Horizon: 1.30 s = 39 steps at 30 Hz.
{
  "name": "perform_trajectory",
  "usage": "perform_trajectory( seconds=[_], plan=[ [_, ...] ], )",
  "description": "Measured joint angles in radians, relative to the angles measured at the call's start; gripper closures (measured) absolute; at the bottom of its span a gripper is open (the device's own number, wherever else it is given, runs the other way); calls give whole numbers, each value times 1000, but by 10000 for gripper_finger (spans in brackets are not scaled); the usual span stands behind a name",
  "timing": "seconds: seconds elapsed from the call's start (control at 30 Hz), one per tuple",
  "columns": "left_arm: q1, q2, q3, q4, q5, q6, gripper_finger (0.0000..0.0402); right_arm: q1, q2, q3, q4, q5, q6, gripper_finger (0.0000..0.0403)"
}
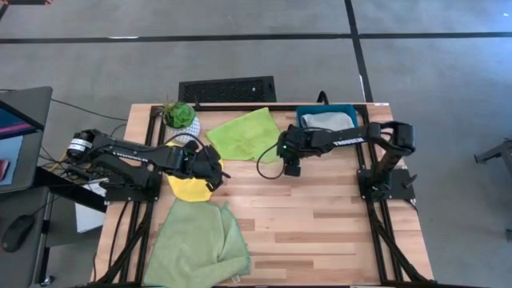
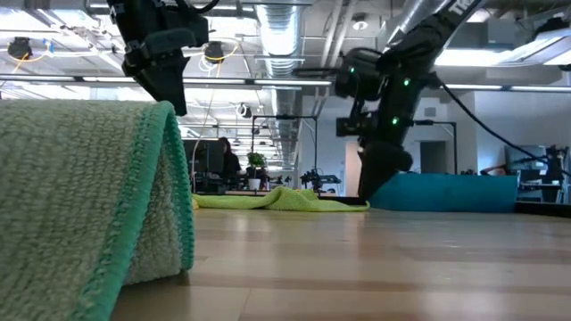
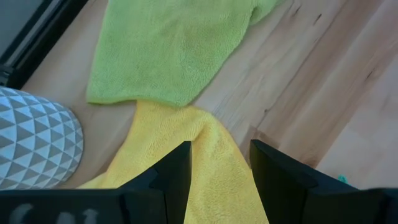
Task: Fold microfiber towels
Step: Fold the light green microfiber towel
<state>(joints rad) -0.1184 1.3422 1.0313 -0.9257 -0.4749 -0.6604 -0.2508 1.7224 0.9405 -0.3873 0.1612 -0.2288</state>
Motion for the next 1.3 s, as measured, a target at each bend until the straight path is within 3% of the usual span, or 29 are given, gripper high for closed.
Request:
perform_trajectory(
  seconds=[0.2,0.57,0.73,1.1,1.3],
  plan=[
    [0,0,0,3,1,2,247,-33,61,1,36,-4,-5,223],
    [0,0,0,2,1,2,247,-38,53,5,-52,-46,49,230],
    [0,0,0,2,1,2,247,-35,62,7,-80,-60,80,265],
    [0,0,0,3,7,1,247,18,55,2,-107,-48,90,388],
    [0,0,-17,66,18,2,247,100,32,-2,-175,2,174,389]
  ],
)
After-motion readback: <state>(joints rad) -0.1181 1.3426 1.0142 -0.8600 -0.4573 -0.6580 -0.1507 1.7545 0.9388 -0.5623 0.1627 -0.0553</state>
